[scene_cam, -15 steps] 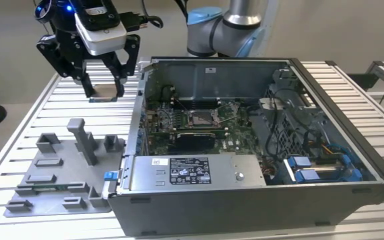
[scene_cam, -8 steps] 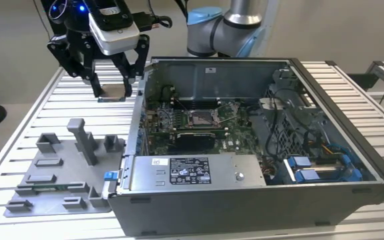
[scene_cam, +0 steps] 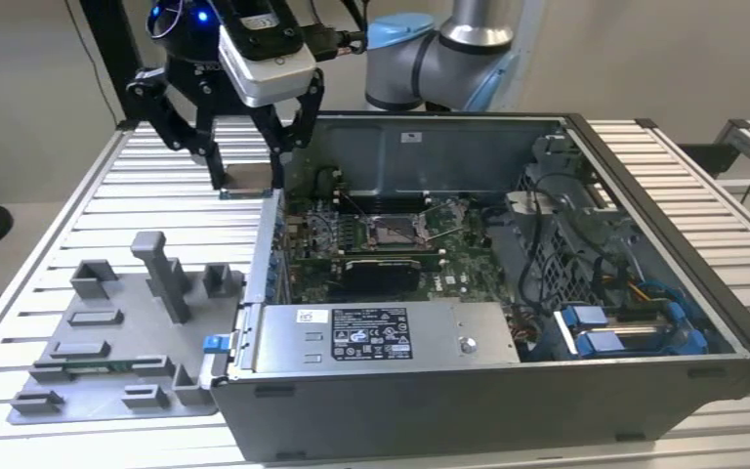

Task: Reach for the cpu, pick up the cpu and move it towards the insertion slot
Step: 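Pick up the cpu and move it towards the insertion slot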

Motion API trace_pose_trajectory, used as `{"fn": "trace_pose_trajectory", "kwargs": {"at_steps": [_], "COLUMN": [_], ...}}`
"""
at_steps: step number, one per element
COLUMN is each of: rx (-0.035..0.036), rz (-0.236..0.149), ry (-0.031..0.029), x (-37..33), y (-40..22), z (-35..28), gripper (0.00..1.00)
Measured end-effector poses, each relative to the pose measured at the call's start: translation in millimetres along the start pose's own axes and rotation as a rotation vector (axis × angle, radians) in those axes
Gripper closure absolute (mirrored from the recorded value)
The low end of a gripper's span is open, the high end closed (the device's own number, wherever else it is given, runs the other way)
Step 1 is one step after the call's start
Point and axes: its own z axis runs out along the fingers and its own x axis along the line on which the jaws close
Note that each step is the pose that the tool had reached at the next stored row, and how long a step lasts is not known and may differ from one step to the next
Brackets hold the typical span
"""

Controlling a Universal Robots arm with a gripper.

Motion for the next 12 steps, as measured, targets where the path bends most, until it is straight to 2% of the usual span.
{"fn": "trace_pose_trajectory", "kwargs": {"at_steps": [12], "rx": [-0.0001], "rz": [0.0], "ry": [0.001], "x": [-29.1], "y": [-0.5], "z": [-0.1], "gripper": [1.0]}}
